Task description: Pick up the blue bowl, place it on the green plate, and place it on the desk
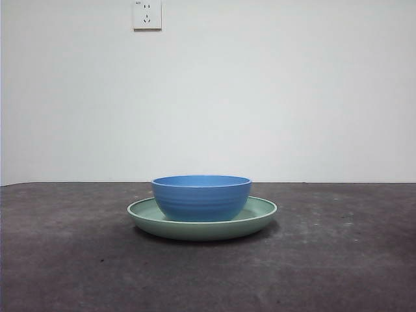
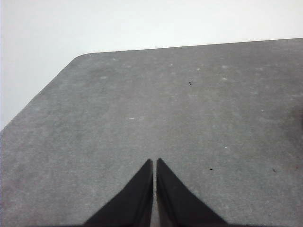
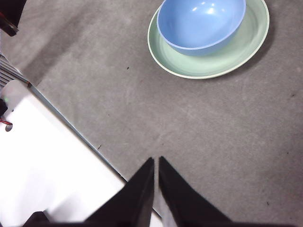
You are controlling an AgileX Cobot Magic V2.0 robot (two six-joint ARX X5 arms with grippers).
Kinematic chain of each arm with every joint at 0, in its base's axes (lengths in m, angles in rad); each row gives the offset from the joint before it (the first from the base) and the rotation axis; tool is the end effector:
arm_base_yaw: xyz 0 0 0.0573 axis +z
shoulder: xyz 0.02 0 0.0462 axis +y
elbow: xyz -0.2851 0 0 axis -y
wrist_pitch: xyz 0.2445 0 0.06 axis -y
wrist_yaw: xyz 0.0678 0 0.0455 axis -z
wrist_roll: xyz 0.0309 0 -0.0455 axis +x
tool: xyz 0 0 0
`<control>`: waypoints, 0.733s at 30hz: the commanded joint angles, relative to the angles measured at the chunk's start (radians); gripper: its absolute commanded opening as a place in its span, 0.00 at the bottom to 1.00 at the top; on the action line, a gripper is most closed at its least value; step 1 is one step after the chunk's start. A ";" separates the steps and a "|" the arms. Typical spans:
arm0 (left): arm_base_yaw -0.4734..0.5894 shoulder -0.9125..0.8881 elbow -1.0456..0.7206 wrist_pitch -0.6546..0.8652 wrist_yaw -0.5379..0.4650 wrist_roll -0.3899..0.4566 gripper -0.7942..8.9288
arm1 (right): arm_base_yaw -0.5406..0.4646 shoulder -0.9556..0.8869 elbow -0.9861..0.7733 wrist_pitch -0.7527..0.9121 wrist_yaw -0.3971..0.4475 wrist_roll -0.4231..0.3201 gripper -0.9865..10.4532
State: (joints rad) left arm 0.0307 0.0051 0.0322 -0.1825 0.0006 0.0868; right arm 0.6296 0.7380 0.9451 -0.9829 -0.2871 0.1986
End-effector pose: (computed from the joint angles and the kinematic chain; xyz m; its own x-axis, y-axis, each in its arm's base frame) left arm 0.0752 0.0023 0.1563 0.9875 0.0297 -0.1548 -0.0166 0.9962 0.0856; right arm 0.0802 0.0692 0.3361 0.3866 0.6320 -0.6716 -0.6021 0.7246 0.3352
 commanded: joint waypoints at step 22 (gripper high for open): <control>0.003 -0.002 -0.021 -0.006 -0.001 -0.010 0.09 | -0.399 -0.269 -0.246 0.544 0.106 -0.101 0.09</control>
State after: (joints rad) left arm 0.0307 0.0051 0.0322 -0.1825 0.0006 0.0868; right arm 0.2489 0.4778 0.7170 -0.4709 -0.1825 0.1230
